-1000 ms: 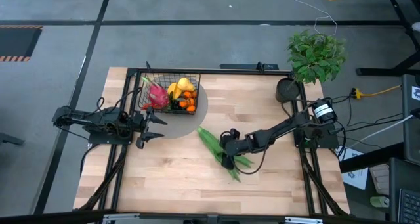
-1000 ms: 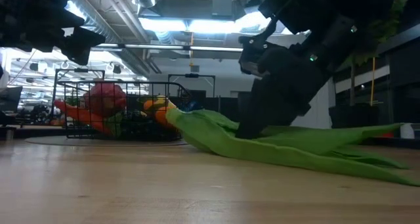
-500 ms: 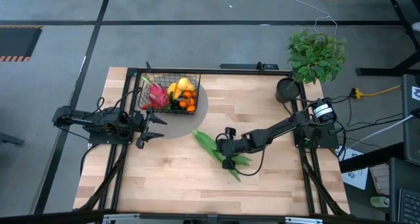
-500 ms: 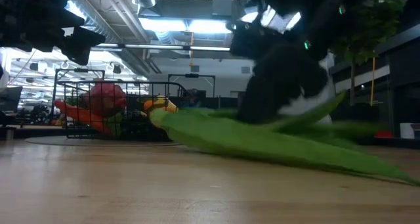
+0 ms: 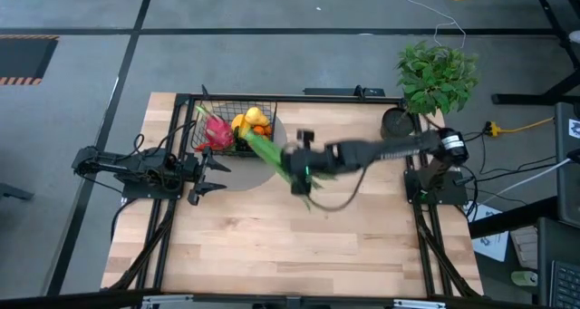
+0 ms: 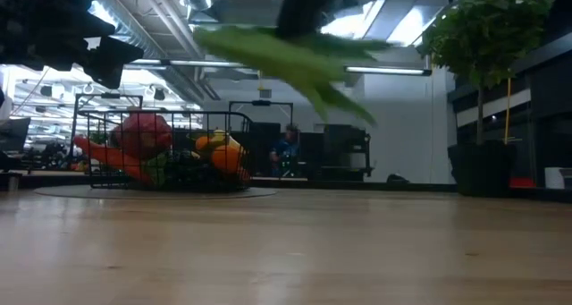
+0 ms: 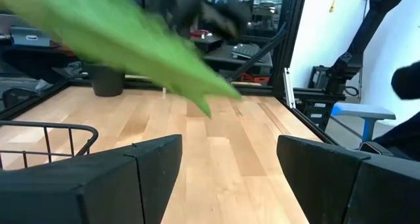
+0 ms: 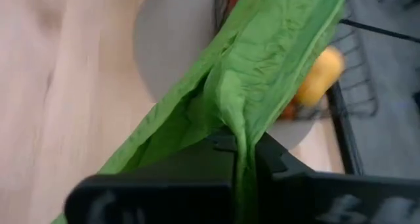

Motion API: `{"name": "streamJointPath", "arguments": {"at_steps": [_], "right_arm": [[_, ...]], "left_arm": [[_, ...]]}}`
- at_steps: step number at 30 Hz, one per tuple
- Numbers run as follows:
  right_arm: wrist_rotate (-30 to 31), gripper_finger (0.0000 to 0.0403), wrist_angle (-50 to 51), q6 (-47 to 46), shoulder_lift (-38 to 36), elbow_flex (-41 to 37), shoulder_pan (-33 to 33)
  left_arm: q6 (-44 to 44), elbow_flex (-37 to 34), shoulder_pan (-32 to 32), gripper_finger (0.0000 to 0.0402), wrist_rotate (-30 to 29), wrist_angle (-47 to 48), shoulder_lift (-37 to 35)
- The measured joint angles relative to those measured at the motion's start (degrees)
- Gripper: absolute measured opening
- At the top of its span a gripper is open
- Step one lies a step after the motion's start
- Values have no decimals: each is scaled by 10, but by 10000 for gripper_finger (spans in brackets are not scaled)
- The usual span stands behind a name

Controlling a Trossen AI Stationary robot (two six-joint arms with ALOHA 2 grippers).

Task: Build produce basket
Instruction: Put the green leaf lettuce into the black wire basket

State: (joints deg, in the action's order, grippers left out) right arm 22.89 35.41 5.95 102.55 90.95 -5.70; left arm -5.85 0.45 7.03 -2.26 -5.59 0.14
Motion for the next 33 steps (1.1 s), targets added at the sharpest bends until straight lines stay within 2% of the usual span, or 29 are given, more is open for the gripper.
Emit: {"name": "streamJointPath", "arguments": {"at_steps": [5, 11, 15, 18, 20, 28, 33], "right_arm": [[-101, 0, 26, 7, 4, 140, 95], [-349, 0, 90, -42, 85, 324, 207], [-471, 0, 150, -59, 180, 442, 238], [-567, 0, 91, -93, 209, 408, 255], [-608, 0, 69, -104, 232, 405, 267], [-612, 0, 10, -131, 285, 404, 307], [-690, 0, -17, -129, 303, 404, 319]], "left_arm": [[8, 0, 0, 241, 0, 0, 0], [48, 0, 0, 241, 0, 0, 0], [48, 0, 0, 241, 0, 0, 0], [47, 0, 0, 241, 0, 1, 0], [46, 0, 0, 241, 0, 0, 0], [45, 0, 0, 241, 0, 0, 0], [49, 0, 0, 241, -2, 1, 0]]}}
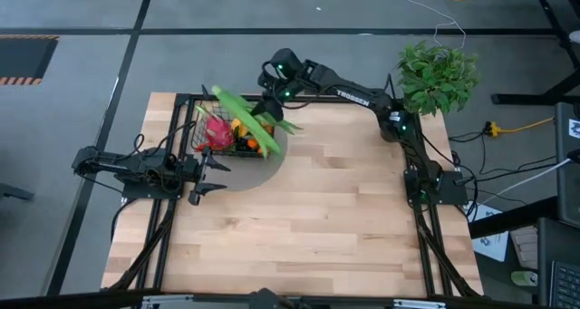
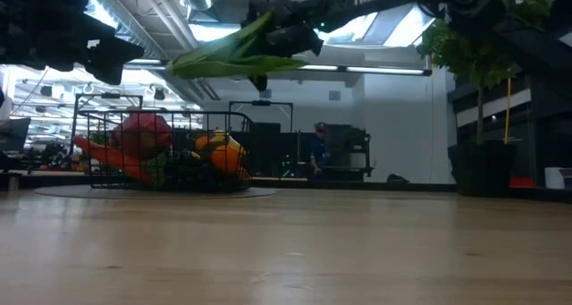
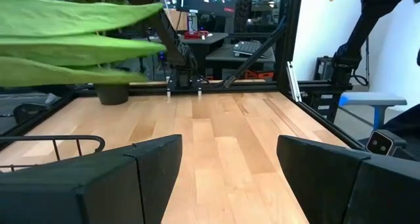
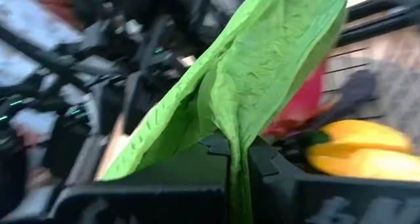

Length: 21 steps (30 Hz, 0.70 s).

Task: Build produce basket
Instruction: Put the green leaf lettuce into the black wire basket

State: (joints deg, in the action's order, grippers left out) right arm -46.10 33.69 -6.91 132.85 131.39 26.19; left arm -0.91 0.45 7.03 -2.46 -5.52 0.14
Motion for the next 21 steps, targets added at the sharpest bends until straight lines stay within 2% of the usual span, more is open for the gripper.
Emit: {"name": "streamJointPath", "arguments": {"at_steps": [2, 7, 16, 21], "right_arm": [[-31, 0, 0, 12, 9, 0, 2], [-24, 12, -1, 29, 23, -1, 6], [14, 113, -19, 41, 27, -4, 7], [39, 153, -18, 42, 27, -4, 7]], "left_arm": [[0, 0, 0, 241, 0, 0, 0], [0, 0, 0, 241, 0, 0, 0], [0, 0, 0, 241, 0, 6, 0], [0, 0, 0, 241, 0, 6, 0]]}}
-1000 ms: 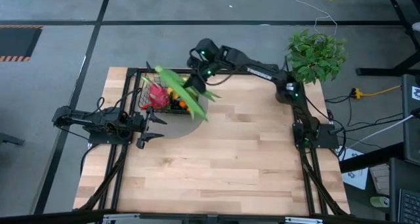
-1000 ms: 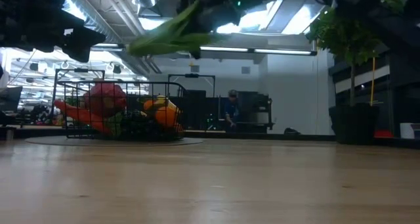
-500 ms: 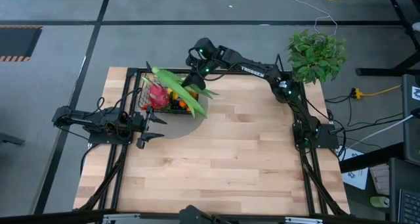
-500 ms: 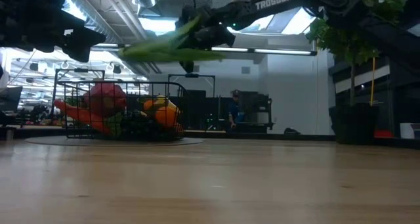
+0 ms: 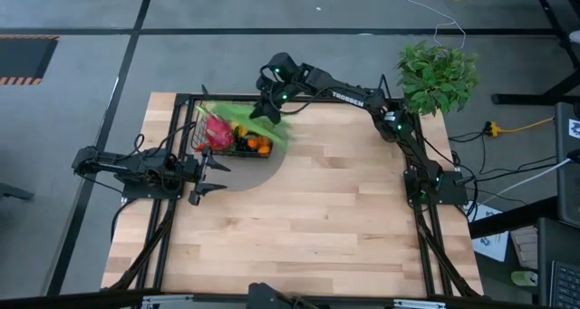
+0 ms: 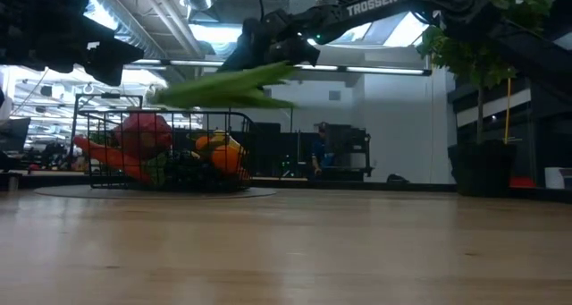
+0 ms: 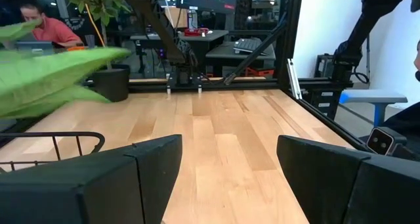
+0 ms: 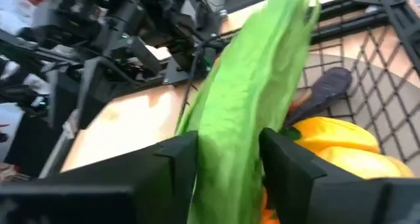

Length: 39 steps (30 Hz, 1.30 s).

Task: Build produce basket
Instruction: Put the green leaf lettuce into the black wire basket

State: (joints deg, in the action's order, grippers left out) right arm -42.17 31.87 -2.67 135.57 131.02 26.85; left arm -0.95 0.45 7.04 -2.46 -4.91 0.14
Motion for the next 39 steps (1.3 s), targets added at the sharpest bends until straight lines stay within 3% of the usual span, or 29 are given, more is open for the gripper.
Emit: {"name": "streamJointPath", "arguments": {"at_steps": [9, 14, 18, 22, 25, 29, 34, 39], "right_arm": [[0, 178, 2, -47, 0, 0, 0], [-133, 179, -21, -128, -2, 0, 0], [-172, 179, -69, -229, -4, 31, 5], [-241, 179, -115, -256, -27, 35, 17], [-302, 179, -112, -243, -44, 39, 20], [-334, 179, -99, -189, -59, 40, 20], [-325, 179, -81, -133, -60, 39, 20], [-247, 179, 43, 14, -60, 35, 13]], "left_arm": [[0, 0, 0, 241, 0, 0, 0], [0, 0, 0, 241, 0, 0, 0], [-1, 0, 0, 241, 0, 0, 0], [-30, 0, 0, 241, 0, 0, 0], [-106, 0, 0, 241, 2, 0, 0], [-167, 1, 0, 241, 21, 0, 0], [-90, 2, 0, 241, 82, 3, 0], [-83, 3, 0, 241, 89, 34, 1]]}}
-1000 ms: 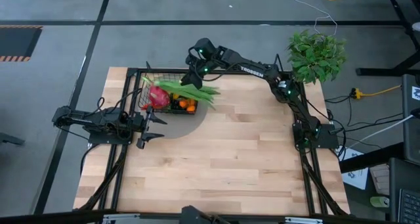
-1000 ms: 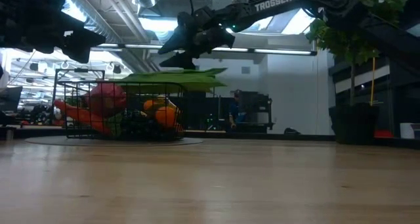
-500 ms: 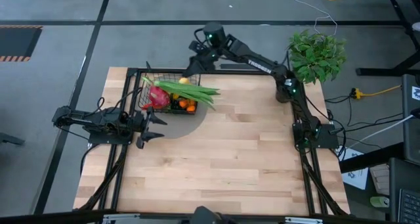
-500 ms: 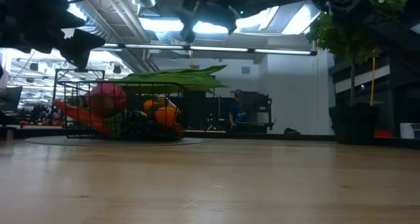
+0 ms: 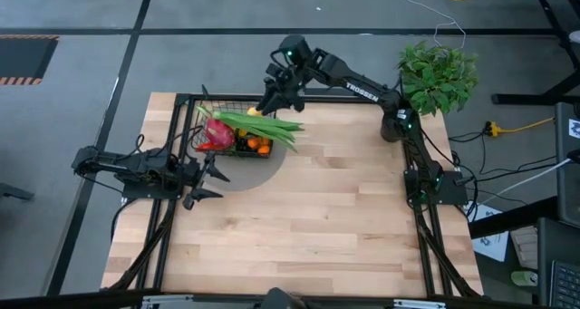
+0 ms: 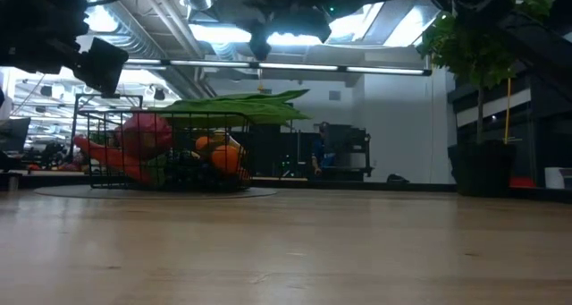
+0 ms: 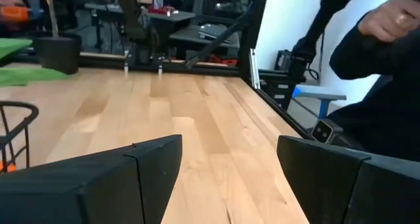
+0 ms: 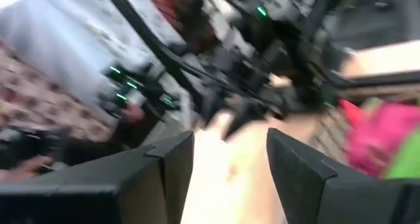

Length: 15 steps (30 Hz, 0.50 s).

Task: Build produce basket
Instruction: Put the green leaf lettuce into the black wire basket

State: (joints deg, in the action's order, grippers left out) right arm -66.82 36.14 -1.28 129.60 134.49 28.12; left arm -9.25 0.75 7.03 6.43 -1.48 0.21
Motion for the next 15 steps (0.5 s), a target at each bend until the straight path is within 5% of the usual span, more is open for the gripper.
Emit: {"name": "streamJointPath", "arguments": {"at_steps": [9, 15], "right_arm": [[318, 179, 101, 232, 1, -1, -38], [422, 179, 45, 249, 17, -16, -80]], "left_arm": [[7, 0, 0, 241, -15, 4, 7], [8, 0, 0, 241, -15, 4, 7]]}}
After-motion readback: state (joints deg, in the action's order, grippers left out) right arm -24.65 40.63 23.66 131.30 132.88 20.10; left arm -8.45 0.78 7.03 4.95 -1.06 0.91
